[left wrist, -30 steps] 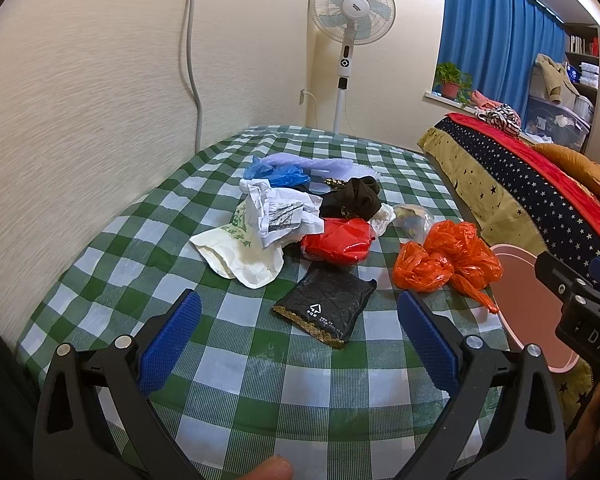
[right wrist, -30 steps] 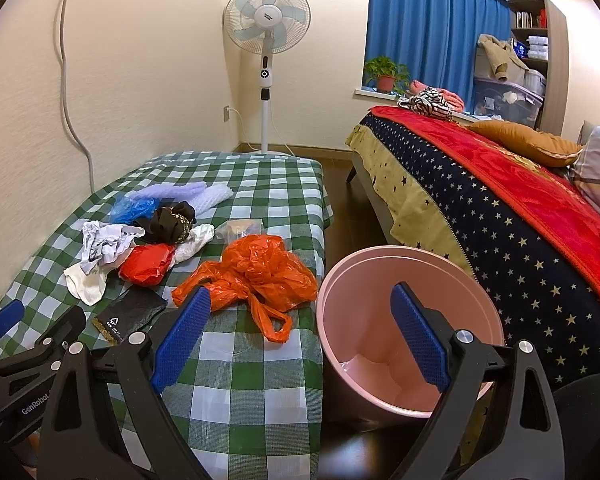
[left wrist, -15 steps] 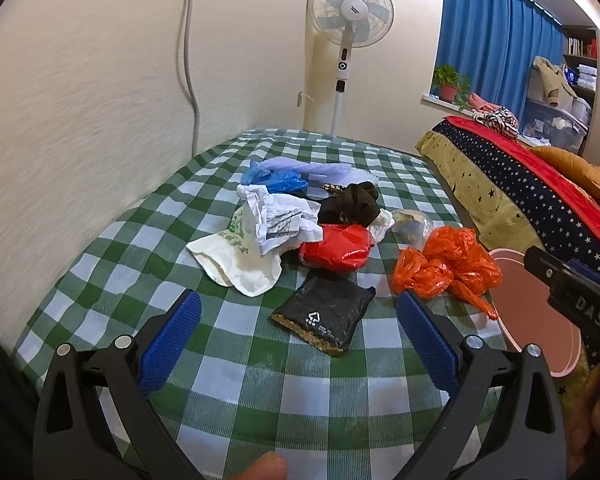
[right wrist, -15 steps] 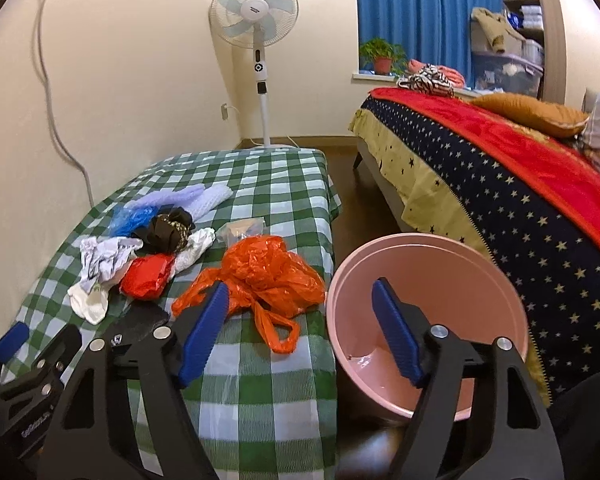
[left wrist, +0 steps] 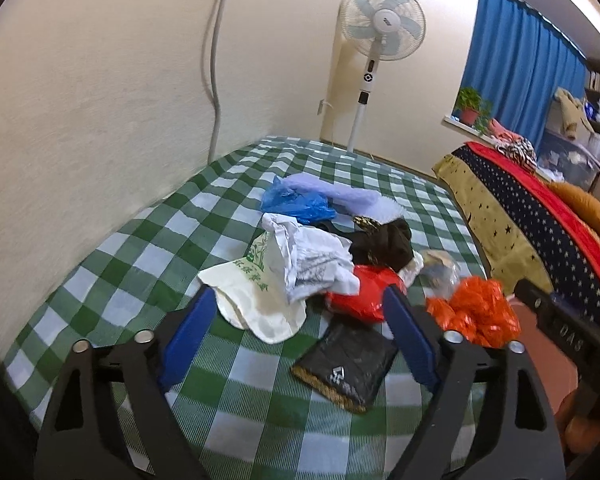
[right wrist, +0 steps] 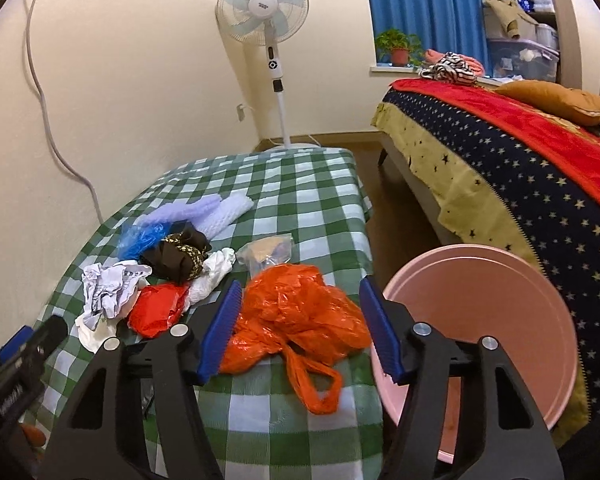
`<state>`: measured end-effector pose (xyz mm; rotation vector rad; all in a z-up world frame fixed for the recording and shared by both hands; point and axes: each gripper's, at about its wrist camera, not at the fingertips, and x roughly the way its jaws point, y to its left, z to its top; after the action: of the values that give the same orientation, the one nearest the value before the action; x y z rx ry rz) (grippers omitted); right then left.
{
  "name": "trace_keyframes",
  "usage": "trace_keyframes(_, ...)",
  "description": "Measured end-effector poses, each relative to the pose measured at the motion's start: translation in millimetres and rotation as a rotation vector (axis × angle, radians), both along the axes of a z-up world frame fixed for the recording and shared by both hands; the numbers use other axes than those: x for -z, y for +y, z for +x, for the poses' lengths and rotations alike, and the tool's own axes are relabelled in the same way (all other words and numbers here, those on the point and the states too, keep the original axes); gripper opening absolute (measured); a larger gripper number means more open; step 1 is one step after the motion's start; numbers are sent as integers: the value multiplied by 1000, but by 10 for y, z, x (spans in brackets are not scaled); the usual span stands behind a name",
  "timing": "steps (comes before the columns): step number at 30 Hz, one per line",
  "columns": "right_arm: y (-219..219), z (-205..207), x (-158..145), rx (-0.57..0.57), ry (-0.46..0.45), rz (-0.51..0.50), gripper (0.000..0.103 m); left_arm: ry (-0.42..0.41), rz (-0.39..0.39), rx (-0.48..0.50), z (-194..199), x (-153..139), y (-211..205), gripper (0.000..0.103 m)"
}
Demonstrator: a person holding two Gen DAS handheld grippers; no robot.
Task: Collect trash
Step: 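Grasp the orange plastic bag with the right gripper while the left gripper grasps crumpled white paper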
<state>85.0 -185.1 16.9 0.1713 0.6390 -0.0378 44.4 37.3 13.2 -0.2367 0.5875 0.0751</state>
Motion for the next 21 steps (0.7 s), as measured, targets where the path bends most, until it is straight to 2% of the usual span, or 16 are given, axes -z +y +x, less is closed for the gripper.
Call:
trace_keyframes(6,-25,206,163,-11,51,49,61,2,-43,-16,184,39,98,65)
trace_keyframes(15,92,331,353,-44,125,26,61,54,-111,-44,495,235,228,45)
trace_keyframes(16,91,334,369,-45,131,27,60,59,-120,-41,525,257,231,42)
trace_keyframes(19,92,340,411,-56,152,23,42,79,-135,-22,599,343,206,30)
trace_keyframes(21,86,337,422,-64,156,25,38,84,-136,-11,609,370,184,22)
